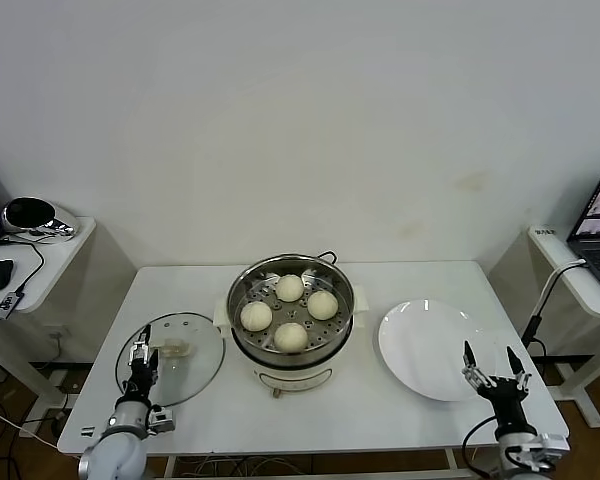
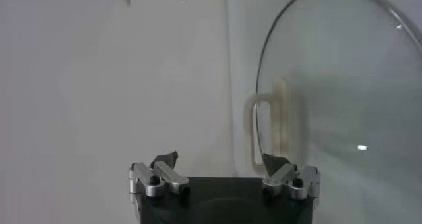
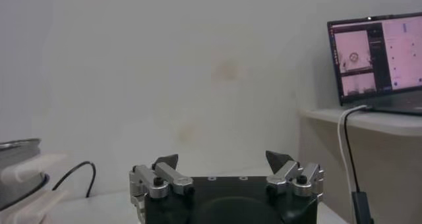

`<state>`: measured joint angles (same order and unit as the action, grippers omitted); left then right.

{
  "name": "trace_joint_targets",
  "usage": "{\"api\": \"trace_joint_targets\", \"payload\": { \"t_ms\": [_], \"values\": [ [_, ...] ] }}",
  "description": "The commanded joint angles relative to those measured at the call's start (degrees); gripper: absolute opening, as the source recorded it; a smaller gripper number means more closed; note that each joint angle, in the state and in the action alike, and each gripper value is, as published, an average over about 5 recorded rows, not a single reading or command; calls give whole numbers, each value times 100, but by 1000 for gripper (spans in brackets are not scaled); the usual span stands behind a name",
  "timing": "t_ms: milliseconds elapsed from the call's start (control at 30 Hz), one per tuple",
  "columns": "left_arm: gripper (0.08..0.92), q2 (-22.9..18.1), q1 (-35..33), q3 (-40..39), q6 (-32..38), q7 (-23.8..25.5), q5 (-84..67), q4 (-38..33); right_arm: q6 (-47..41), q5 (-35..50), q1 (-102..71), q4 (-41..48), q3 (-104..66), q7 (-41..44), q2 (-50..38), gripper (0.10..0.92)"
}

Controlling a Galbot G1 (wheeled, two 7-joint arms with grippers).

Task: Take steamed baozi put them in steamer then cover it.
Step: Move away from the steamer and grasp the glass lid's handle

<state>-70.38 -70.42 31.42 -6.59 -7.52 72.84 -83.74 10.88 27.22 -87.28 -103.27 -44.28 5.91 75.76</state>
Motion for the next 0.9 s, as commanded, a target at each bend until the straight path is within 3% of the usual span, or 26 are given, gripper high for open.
{"api": "trace_joint_targets", "payload": {
  "t_ms": [33, 900],
  "values": [
    [823, -70, 187, -40, -280, 2, 20, 181, 16, -27, -7, 20, -3, 6, 16, 823],
    [823, -341, 657, -182, -496, -104, -24, 626, 89, -151, -58, 97, 77, 39, 84, 823]
  ]
}}
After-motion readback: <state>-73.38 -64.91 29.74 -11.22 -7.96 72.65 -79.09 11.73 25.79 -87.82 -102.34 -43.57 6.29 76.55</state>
